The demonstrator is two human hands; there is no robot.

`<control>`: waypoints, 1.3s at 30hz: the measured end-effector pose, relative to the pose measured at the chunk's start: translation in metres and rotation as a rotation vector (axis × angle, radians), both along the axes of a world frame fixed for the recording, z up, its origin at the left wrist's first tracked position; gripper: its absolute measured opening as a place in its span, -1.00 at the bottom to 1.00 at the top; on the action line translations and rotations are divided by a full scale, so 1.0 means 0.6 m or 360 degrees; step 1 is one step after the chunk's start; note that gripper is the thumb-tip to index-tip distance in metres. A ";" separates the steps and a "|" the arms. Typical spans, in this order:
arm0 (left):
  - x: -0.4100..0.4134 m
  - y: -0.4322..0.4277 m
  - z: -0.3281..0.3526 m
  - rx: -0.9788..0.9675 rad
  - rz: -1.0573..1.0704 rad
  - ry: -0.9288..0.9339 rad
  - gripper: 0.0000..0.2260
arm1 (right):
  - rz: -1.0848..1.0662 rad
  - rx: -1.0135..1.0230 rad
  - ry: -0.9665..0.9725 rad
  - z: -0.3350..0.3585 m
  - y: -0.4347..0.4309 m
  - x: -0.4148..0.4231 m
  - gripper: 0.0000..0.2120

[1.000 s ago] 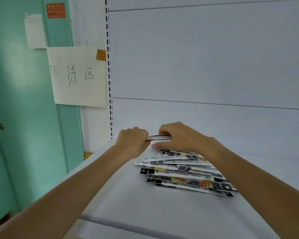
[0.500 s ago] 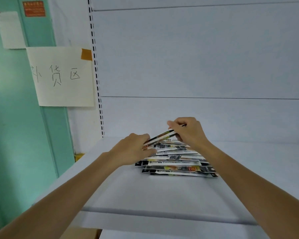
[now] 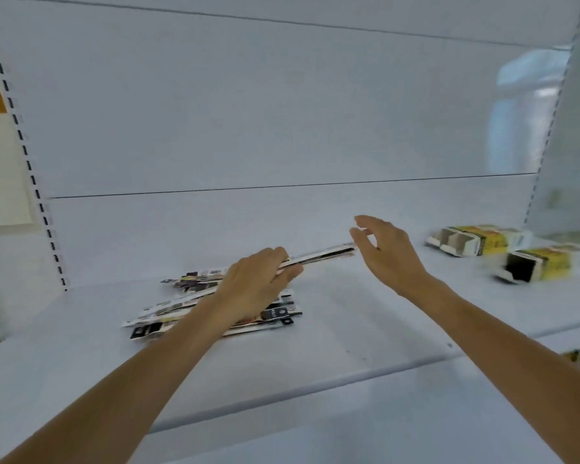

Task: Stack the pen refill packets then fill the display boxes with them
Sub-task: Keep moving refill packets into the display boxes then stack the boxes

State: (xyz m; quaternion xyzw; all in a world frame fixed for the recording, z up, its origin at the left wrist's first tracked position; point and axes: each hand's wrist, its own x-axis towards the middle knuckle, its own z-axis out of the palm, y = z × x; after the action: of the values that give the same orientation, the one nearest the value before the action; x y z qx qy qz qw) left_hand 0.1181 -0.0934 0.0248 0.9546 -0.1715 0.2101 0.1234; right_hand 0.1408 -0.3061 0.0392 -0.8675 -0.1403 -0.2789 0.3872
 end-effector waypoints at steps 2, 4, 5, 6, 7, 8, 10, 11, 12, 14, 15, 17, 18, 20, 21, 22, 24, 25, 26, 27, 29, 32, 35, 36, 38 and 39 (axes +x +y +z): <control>0.016 -0.061 0.005 0.0060 -0.0019 -0.0026 -0.69 | -0.0267 -0.0101 0.0038 0.015 -0.096 0.001 -0.62; 0.029 -0.125 0.008 0.0096 -0.0052 -0.0079 -0.66 | -0.0490 -0.0110 0.0090 0.025 -0.198 -0.001 -0.61; 0.034 -0.159 0.008 0.0080 -0.0092 -0.0098 -0.67 | -0.0577 -0.0081 0.0131 0.026 -0.248 -0.005 -0.60; 0.039 -0.195 0.008 0.0050 -0.0144 -0.0109 -0.69 | -0.0650 -0.0049 0.0175 0.024 -0.297 -0.011 -0.59; 0.044 -0.232 0.009 0.0015 -0.0202 -0.0106 -0.70 | -0.0714 -0.0034 0.0222 0.020 -0.343 -0.020 -0.59; 0.048 -0.272 0.009 -0.0012 -0.0261 -0.0091 -0.71 | -0.0769 -0.0038 0.0271 0.013 -0.386 -0.030 -0.59; 0.055 -0.358 0.005 -0.0021 -0.0374 -0.0036 -0.71 | -0.0860 -0.0067 0.0347 -0.001 -0.468 -0.050 -0.55; 0.056 -0.402 0.002 -0.0006 -0.0420 -0.0007 -0.70 | -0.0903 -0.0079 0.0368 -0.006 -0.504 -0.060 -0.54; 0.056 -0.445 -0.004 0.0010 -0.0458 0.0016 -0.68 | -0.0950 -0.0100 0.0378 -0.010 -0.540 -0.068 -0.53; 0.054 -0.524 -0.015 0.0037 -0.0505 0.0036 -0.66 | -0.1016 -0.0171 0.0380 -0.008 -0.602 -0.082 -0.55; 0.052 -0.559 -0.019 0.0047 -0.0524 0.0041 -0.65 | -0.1027 -0.0206 0.0379 -0.005 -0.628 -0.087 -0.56; 0.049 -0.619 -0.027 0.0025 -0.0573 0.0060 -0.65 | -0.1034 -0.0258 0.0373 -0.001 -0.672 -0.098 -0.58; 0.049 -0.643 -0.030 0.0004 -0.0600 0.0070 -0.64 | -0.1035 -0.0264 0.0373 0.000 -0.690 -0.101 -0.57; 0.054 -0.684 -0.033 -0.0015 -0.0637 0.0095 -0.63 | -0.1008 -0.0237 0.0391 -0.003 -0.720 -0.105 -0.54; 0.059 -0.702 -0.035 -0.0019 -0.0642 0.0106 -0.63 | -0.0985 -0.0231 0.0399 -0.006 -0.733 -0.106 -0.53; 0.064 -0.720 -0.036 -0.0034 -0.0640 0.0116 -0.63 | -0.0962 -0.0227 0.0413 -0.011 -0.747 -0.104 -0.52; 0.076 -0.753 -0.039 -0.0119 -0.0602 0.0124 -0.61 | -0.0931 -0.0222 0.0427 -0.019 -0.773 -0.097 -0.51; 0.082 -0.767 -0.038 -0.0183 -0.0563 0.0133 -0.59 | -0.0928 -0.0221 0.0432 -0.024 -0.784 -0.091 -0.51; 0.089 -0.779 -0.037 -0.0254 -0.0527 0.0147 -0.57 | -0.0929 -0.0215 0.0451 -0.030 -0.795 -0.082 -0.51; 0.097 -0.788 -0.036 -0.0328 -0.0514 0.0157 -0.57 | -0.0929 -0.0222 0.0458 -0.037 -0.803 -0.072 -0.52; 0.120 -0.801 -0.028 -0.0441 -0.0535 0.0125 -0.58 | -0.0919 -0.0250 0.0455 -0.045 -0.819 -0.042 -0.54; 0.162 -0.798 -0.012 -0.0552 -0.0507 0.0018 -0.61 | -0.0849 -0.0336 0.0431 -0.040 -0.838 0.020 -0.56; 0.206 -0.775 0.006 -0.0609 -0.0341 -0.0033 -0.66 | -0.0748 -0.0409 0.0366 -0.015 -0.847 0.082 -0.55; 0.220 -0.765 0.011 -0.0616 -0.0275 -0.0029 -0.67 | -0.0715 -0.0452 0.0328 -0.009 -0.849 0.102 -0.55; 0.239 -0.741 0.018 -0.0642 -0.0140 -0.0025 -0.67 | -0.0657 -0.0561 0.0271 -0.007 -0.850 0.138 -0.57; 0.243 -0.728 0.019 -0.0664 -0.0065 -0.0031 -0.67 | -0.0623 -0.0603 0.0250 -0.009 -0.849 0.155 -0.58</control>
State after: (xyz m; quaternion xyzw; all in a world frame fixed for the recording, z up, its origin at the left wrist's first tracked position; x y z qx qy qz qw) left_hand 0.2641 -0.5302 0.0363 0.9026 -0.1447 0.2477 0.3210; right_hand 0.2336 -0.8155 0.0339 -0.9540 0.0107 -0.2490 0.1666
